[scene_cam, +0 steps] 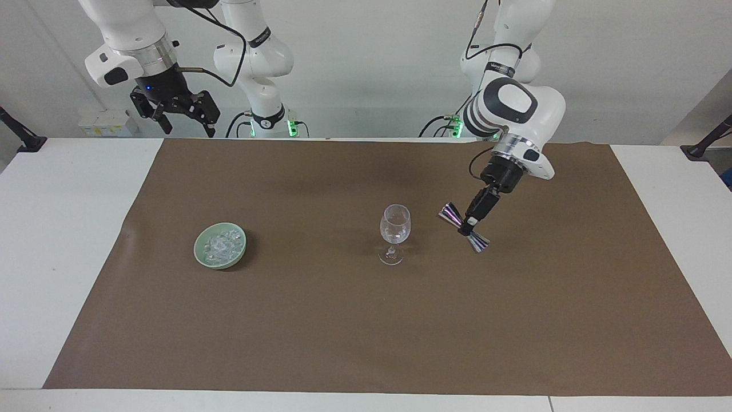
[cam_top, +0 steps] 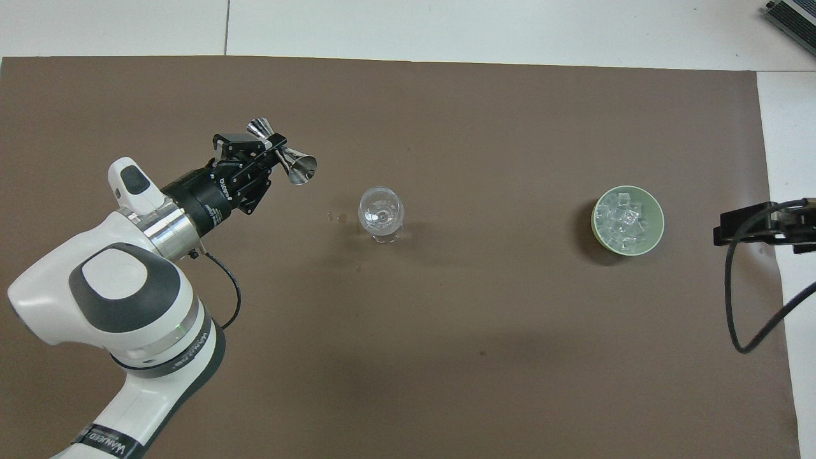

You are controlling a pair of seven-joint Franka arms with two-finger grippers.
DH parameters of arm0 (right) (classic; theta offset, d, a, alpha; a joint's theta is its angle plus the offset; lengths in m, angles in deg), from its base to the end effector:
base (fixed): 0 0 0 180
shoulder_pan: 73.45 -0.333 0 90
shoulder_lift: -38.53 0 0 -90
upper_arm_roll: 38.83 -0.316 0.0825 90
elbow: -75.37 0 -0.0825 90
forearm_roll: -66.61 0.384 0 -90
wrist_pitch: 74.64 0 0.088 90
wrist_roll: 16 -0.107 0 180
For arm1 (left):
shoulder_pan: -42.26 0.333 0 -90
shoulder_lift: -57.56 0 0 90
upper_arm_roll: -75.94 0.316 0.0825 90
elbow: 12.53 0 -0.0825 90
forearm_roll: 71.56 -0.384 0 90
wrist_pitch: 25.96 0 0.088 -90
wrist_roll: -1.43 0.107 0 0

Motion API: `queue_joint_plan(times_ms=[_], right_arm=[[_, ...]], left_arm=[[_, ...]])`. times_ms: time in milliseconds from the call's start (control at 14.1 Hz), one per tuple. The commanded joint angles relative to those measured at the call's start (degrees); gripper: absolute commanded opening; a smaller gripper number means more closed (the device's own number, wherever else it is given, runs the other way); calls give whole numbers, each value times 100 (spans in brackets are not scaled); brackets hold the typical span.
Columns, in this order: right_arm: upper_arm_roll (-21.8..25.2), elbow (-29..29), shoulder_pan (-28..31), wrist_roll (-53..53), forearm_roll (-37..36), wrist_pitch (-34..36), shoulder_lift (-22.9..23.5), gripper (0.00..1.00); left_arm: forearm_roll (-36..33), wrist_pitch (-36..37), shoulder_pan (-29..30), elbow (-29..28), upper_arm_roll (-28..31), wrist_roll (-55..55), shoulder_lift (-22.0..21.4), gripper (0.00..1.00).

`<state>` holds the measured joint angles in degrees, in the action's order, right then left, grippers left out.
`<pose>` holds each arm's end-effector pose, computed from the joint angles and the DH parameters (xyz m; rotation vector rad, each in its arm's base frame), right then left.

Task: Pour wine and add ice with both arms
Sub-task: 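Carry the shaker back toward its start spot with the left gripper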

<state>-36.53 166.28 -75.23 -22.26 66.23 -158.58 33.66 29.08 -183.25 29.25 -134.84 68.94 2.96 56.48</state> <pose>0.5168 -0.0065 0.6535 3.1305 -0.1860 -0.0573 0.5370 -0.1541 0.4469 1.6876 1.0975 0.2753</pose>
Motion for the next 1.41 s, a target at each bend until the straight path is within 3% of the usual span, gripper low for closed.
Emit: queue_joint_plan(times_ms=[0, 141, 353, 707, 1131, 1343], right_arm=[[7, 128, 28, 107, 91, 9, -128, 100], [7, 128, 28, 107, 91, 9, -128, 100], [7, 128, 28, 107, 91, 9, -128, 100], [7, 128, 28, 107, 91, 9, -128, 100], [-19, 110, 81, 134, 108, -96, -93, 100], [-19, 364, 90, 177, 117, -701, -76, 100]], left_arm=[[-34, 925, 621, -591, -12, -652, -497, 0], [-227, 1550, 1087, -838, -12, -829, -621, 0], [-1306, 2481, 1843, -830, -12, -1951, -639, 0], [-1397, 3765, 2828, -865, -12, -2525, -463, 0], [-1915, 5084, 3856, -812, -12, -3386, 300, 0], [-2100, 5638, 4252, -558, -12, -3871, 801, 0]])
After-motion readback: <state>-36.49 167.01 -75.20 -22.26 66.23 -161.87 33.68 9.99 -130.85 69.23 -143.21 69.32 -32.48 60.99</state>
